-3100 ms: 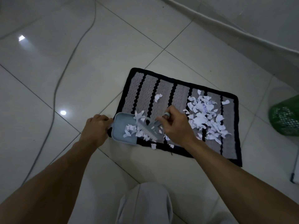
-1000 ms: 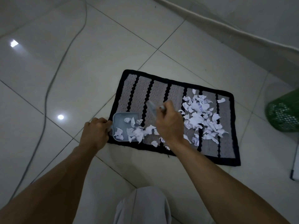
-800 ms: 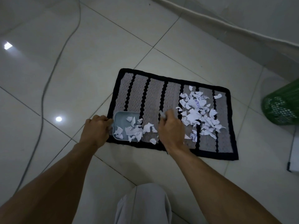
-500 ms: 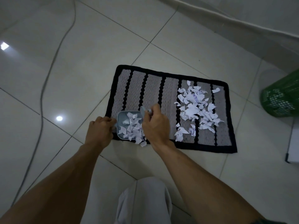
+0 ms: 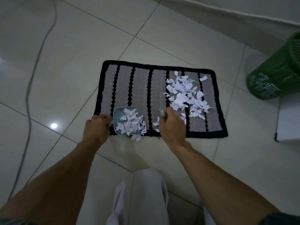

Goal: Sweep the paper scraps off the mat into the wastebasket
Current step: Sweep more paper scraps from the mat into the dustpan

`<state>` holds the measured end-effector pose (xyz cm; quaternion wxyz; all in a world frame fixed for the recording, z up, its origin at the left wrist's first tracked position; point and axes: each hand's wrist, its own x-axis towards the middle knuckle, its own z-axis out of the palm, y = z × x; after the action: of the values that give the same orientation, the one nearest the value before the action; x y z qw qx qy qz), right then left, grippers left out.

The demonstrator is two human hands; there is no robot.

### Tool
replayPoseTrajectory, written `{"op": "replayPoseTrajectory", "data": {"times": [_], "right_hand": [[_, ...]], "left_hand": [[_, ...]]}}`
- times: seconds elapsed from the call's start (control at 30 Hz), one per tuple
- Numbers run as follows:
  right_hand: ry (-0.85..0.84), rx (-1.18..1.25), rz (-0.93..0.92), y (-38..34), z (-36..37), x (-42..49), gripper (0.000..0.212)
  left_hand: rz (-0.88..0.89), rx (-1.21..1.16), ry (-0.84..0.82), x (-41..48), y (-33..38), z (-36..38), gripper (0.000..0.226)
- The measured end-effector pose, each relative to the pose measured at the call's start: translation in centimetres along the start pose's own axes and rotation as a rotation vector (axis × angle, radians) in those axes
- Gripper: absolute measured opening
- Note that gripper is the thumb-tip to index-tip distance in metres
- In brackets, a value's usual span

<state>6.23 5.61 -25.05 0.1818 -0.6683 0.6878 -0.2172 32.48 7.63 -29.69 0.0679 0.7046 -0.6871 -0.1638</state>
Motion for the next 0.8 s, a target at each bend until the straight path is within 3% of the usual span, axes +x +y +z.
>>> {"op": "replayPoseTrajectory", "data": {"times": [0.13,0.3,0.5,0.8], "right_hand": [[0.063,0.136,-0.061,-1.9,0.7,-0.1,0.018],[0.258,0.113,0.075,0.0,-0.8,0.0,0.017],[0.063,0.023,0.050,-0.7,1.4,-2.8,0.008],[0.037,0.067,0.059,-4.0,2.0,-1.1,0.012]], "left_hand": [[0.028,-0.006,0.029,0.2,-0.2,0.3,0.033],[0.072,-0.023,0.047,0.2,0.8,0.4,0.031],[0.057,-0.064,0.013,0.4,2.2,1.5,0.034],[0.029,-0.116,-0.041,1.6,2.9,2.9,0.033]]}}
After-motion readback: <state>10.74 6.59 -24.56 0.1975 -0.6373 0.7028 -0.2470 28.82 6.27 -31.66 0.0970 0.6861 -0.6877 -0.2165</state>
